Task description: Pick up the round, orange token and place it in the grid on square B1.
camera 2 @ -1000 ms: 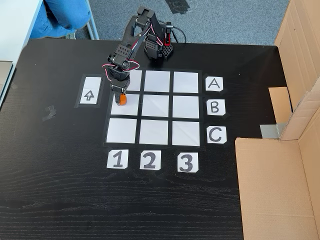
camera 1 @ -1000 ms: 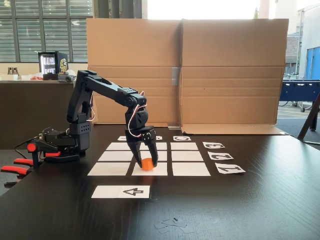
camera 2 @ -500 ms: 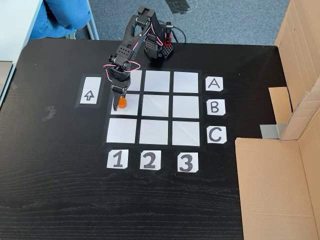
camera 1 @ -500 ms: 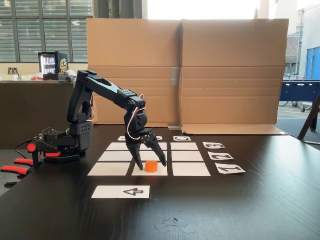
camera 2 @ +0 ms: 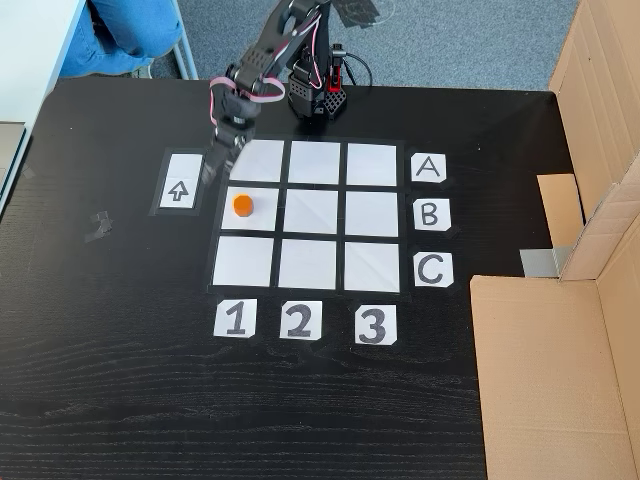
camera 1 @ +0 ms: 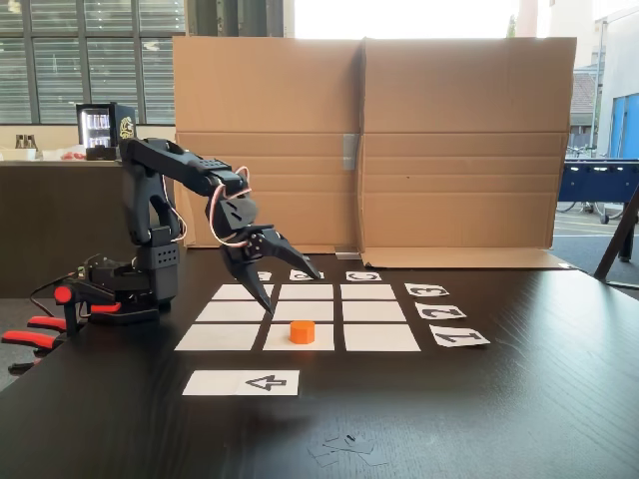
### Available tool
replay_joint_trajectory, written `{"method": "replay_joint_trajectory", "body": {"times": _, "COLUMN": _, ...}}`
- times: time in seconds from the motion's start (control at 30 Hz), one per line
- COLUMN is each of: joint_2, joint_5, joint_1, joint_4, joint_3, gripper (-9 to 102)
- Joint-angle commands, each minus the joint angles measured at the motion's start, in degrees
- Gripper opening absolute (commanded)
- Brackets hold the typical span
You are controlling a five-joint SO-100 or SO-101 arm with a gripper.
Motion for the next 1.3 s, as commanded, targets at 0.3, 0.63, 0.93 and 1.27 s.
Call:
{"method": "replay_joint_trajectory", "body": {"times": 0.3, "joint_2": 37.53, "joint_5": 2.46, "joint_1": 21.97, "joint_4": -10.99, "joint_3": 12.66, "gripper": 61}}
{"method": "replay_joint_trajectory", "body": {"times": 0.63, "joint_2": 51.06, "joint_5": 10.81, "joint_1": 43.68, "joint_4": -3.87, "joint_3": 14.15, "gripper": -1}}
{"method": "replay_joint_trajectory", "body": {"times": 0.93, "joint_2": 67.94, "joint_5": 12.57, "joint_1": 55.11, "joint_4": 7.65, "joint_3": 30.06, "gripper": -1}}
{"method": "replay_joint_trajectory", "body": {"times": 1.27, "joint_2": 80.24, "joint_5": 12.30, "joint_1": 60.12, "joint_4": 9.23, "joint_3": 45.26, "gripper": -1}}
